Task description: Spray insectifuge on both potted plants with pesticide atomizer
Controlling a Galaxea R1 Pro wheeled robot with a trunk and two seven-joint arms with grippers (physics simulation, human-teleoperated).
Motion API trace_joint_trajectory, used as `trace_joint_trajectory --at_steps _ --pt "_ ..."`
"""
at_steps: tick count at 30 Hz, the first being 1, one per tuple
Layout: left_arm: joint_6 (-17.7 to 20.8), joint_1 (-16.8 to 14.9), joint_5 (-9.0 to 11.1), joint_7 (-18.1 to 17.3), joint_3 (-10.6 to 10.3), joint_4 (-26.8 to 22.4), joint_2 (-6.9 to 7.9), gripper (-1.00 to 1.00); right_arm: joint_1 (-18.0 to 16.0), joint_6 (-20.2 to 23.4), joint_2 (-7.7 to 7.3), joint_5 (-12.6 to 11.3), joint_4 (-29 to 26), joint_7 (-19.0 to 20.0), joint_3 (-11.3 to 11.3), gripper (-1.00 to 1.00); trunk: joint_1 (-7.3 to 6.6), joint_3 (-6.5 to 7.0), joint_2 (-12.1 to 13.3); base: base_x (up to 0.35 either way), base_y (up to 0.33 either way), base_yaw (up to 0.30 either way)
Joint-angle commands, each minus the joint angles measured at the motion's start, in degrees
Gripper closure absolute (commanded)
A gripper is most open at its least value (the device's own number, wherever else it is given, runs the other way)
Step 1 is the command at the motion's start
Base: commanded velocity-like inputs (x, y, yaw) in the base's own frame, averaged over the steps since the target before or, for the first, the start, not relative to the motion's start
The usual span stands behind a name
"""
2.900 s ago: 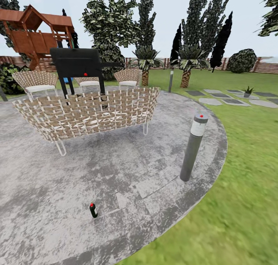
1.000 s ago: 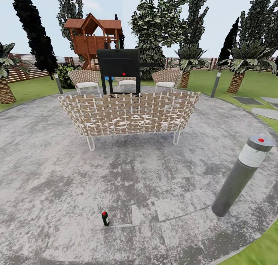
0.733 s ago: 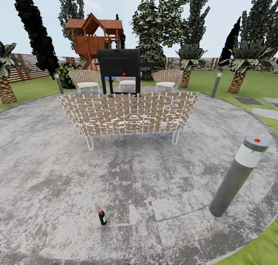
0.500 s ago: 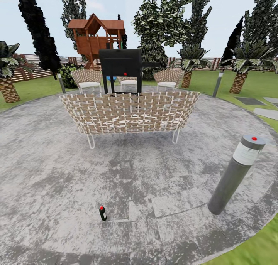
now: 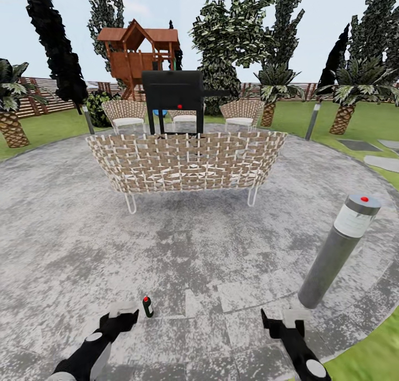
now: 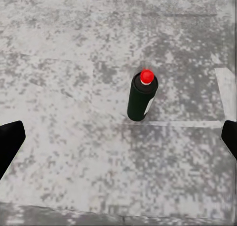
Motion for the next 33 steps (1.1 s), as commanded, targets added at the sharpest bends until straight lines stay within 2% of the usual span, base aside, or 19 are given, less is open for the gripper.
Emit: trace_joint_trajectory --at_steps 1,4,8,13,24,33 --pt "0.5 -0.5 -0.1 -0.7 0.3 -0.2 -0.02 -1.00 -2.2 2.8 0.00 0.0 -0.4 0.1 0.0 -1.00 -0.01 -0.05 0.0 0.000 0.000 0.000" --pt "0.9 -0.5 -0.2 -1.0 0.3 -0.3 -0.02 -1.00 -4.0 6.0 -0.03 0.0 -0.7 0.2 0.0 -1.00 -0.01 -0.05 0.0 0.000 0.000 0.000" --pt "1.0 -0.4 -0.2 -1.1 0.3 0.0 0.01 -1.00 -4.7 7.4 -0.14 0.4 -0.6 0.2 0.2 -1.00 -0.01 -0.05 0.0 0.003 0.000 0.000" --pt "1.1 -0.2 -0.2 -1.1 0.3 0.1 0.03 -1.00 -4.8 7.7 -0.85 0.9 -0.9 0.1 0.3 -1.00 -0.01 -0.05 0.0 0.212 0.000 0.000" --pt "1.1 -0.3 -0.1 -1.1 0.3 -0.2 0.22 -1.00 -4.9 7.8 -0.88 1.0 -0.9 0.1 0.4 -1.00 -0.01 -0.05 0.0 0.292 0.000 0.000" --pt "0.8 -0.2 -0.1 -1.1 0.4 -0.3 0.08 -1.00 -4.9 7.8 -0.88 0.9 -0.9 0.0 0.4 -1.00 -0.01 -0.05 0.0 0.059 0.000 0.000"
